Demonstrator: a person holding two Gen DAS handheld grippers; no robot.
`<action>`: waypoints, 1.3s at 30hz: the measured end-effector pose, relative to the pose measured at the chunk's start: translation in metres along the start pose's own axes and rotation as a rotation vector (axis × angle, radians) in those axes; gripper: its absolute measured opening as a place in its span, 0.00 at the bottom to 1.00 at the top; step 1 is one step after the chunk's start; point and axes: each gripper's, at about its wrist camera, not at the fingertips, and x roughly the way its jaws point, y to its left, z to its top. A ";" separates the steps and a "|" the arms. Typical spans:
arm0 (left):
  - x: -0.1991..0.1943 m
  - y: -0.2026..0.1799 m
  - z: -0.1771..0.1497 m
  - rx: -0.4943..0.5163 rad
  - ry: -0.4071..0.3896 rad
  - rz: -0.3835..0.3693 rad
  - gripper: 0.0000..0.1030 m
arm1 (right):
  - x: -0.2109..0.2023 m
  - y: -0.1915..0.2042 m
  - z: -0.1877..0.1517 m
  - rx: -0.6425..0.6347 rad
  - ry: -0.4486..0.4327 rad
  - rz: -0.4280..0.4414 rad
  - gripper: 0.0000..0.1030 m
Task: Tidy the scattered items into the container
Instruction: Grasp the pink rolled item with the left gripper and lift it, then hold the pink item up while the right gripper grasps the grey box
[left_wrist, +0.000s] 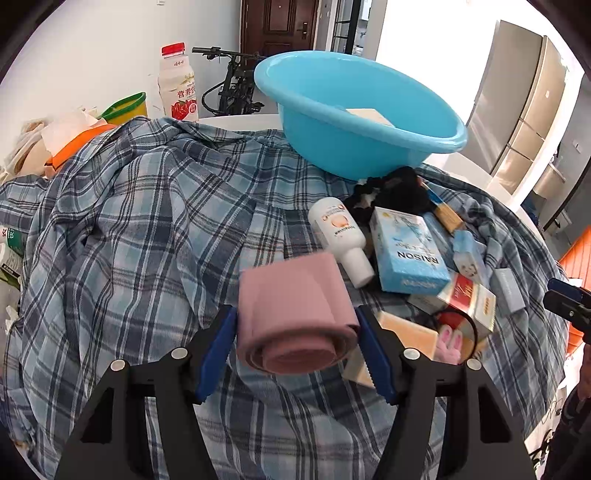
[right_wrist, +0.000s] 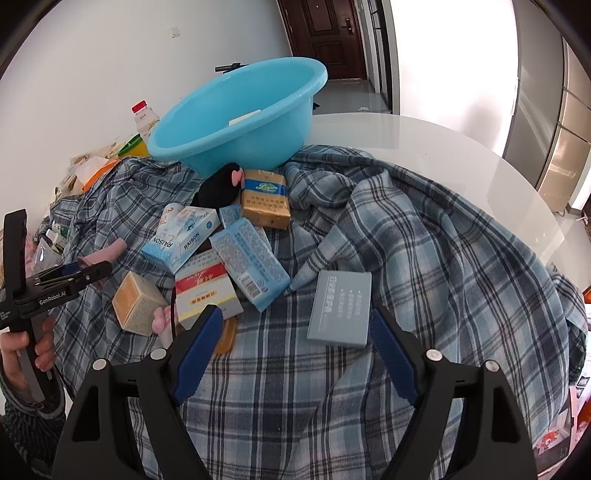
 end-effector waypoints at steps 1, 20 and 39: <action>-0.002 0.000 -0.001 0.000 -0.003 -0.002 0.65 | -0.001 0.000 -0.002 0.001 0.001 -0.001 0.78; -0.017 -0.005 -0.009 0.012 -0.023 -0.017 0.65 | 0.017 -0.001 -0.011 -0.071 -0.003 -0.078 0.76; -0.012 -0.007 -0.010 0.015 -0.004 -0.029 0.65 | 0.032 -0.021 -0.023 -0.080 0.034 -0.082 0.45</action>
